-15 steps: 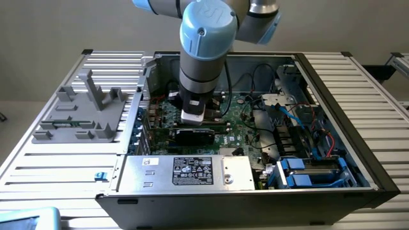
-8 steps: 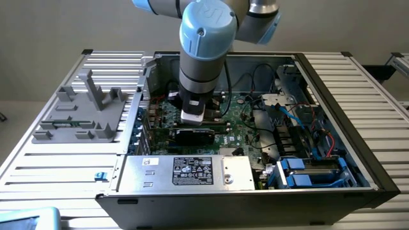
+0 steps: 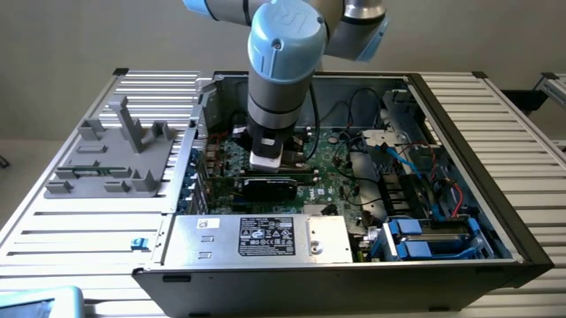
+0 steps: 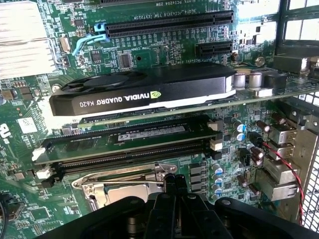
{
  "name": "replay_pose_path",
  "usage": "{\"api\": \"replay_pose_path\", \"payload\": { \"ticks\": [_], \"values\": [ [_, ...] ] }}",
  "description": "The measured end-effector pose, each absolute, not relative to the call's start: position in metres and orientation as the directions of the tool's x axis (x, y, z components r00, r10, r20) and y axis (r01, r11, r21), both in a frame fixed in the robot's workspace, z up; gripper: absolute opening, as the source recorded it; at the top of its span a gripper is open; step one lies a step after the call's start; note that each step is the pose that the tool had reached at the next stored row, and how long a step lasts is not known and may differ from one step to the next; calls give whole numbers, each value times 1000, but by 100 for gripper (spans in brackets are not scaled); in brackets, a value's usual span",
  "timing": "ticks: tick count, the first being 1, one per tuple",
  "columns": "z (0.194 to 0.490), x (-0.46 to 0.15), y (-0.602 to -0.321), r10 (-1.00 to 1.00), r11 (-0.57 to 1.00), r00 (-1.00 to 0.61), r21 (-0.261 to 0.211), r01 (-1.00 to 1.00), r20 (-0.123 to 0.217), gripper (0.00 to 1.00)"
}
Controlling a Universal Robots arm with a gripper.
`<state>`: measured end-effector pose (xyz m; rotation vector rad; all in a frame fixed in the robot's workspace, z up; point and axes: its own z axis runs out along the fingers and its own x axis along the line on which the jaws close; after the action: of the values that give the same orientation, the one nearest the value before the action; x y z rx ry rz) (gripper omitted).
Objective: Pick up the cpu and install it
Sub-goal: 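Install the second cpu locking lever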
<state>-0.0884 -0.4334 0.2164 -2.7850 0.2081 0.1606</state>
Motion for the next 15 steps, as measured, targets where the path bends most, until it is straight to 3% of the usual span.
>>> {"api": "replay_pose_path", "payload": {
  "ticks": [15],
  "values": [
    [215,-89,-439,-121,-917,983,-362,-165,-141,12]
  ]
}}
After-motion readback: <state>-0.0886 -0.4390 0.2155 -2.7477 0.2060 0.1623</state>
